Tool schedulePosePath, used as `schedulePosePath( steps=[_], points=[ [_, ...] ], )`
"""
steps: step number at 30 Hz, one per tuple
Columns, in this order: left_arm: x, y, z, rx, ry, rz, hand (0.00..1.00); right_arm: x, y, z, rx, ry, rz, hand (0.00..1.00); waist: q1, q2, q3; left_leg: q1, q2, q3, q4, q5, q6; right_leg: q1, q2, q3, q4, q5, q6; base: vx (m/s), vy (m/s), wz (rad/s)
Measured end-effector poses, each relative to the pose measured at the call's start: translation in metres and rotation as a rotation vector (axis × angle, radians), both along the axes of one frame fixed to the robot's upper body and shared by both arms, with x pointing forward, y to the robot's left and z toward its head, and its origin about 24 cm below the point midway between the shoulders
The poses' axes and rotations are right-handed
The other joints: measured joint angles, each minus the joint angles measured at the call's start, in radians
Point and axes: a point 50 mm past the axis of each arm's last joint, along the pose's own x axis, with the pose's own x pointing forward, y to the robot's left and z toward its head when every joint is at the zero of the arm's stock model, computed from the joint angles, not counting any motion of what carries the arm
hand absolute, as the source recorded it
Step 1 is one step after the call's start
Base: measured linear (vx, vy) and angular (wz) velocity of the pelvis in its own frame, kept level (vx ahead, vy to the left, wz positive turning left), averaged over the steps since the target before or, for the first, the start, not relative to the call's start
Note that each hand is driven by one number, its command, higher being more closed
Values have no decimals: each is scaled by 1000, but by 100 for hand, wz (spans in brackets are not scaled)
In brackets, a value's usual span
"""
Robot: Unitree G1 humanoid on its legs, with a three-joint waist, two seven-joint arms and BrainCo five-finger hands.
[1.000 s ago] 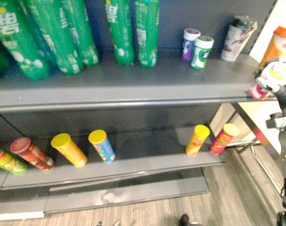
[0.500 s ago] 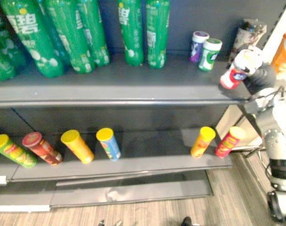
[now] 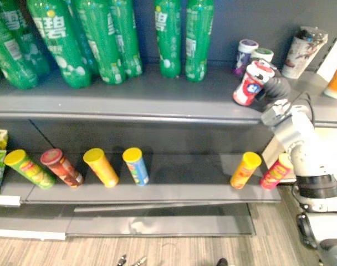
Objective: Put the gum and the chips on the shelf.
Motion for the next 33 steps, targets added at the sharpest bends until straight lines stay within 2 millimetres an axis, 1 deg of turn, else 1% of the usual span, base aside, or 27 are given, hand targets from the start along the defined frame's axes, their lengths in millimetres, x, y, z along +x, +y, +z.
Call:
schedulePosePath(
  steps=[3, 11, 15, 20, 30, 31, 33],
  points=[
    [0, 0, 0, 1, 2, -8, 0, 3, 2, 0, -17, 4, 16, 100, -1, 0, 0, 0, 0, -1, -1, 3, 0, 0, 0, 0, 0, 0, 0, 0, 0, 0],
    [0, 1, 0, 3, 5, -10, 0, 4, 1, -2, -75, -17, 27, 100, -2, -6, -4, 0, -1, -7, -15, 13, 1, 0, 0, -7, -1, 0, -1, -7, -12, 2],
    [0, 2, 0, 6, 15, -11, 0, 5, 1, -4, -91, -21, 31, 100, -3, -12, -7, 0, -1, -6, -15, 13, 1, 0, 0, -6, -2, 0, -1, 0, 0, 0],
    [0, 5, 0, 11, 21, -13, 0, 5, -3, -4, -168, -26, 24, 100, -2, -21, -12, -2, -1, -6, -16, 13, 1, 0, 1, -4, -7, 0, -1, 0, 0, 0],
    [1, 6, 0, 14, 21, -16, 0, 5, -4, -3, -181, -33, 37, 100, -2, -26, -13, -4, -1, -5, -16, 13, 1, 0, 4, -2, -14, 0, -1, 0, 0, 0],
    [1, 6, 0, 15, 21, -19, 0, 5, -5, -3, -187, -33, 34, 0, -1, -26, -13, -5, -1, -6, -16, 13, 1, 0, 4, -2, -14, 0, -1, 0, 0, 0],
    [2, 6, 0, 15, 21, -22, 0, 5, -6, -2, -194, -31, 30, 0, -2, -26, -13, -7, 0, -7, -16, 13, 1, 0, 4, -3, -15, 0, -1, 0, 0, 0]
  ],
)
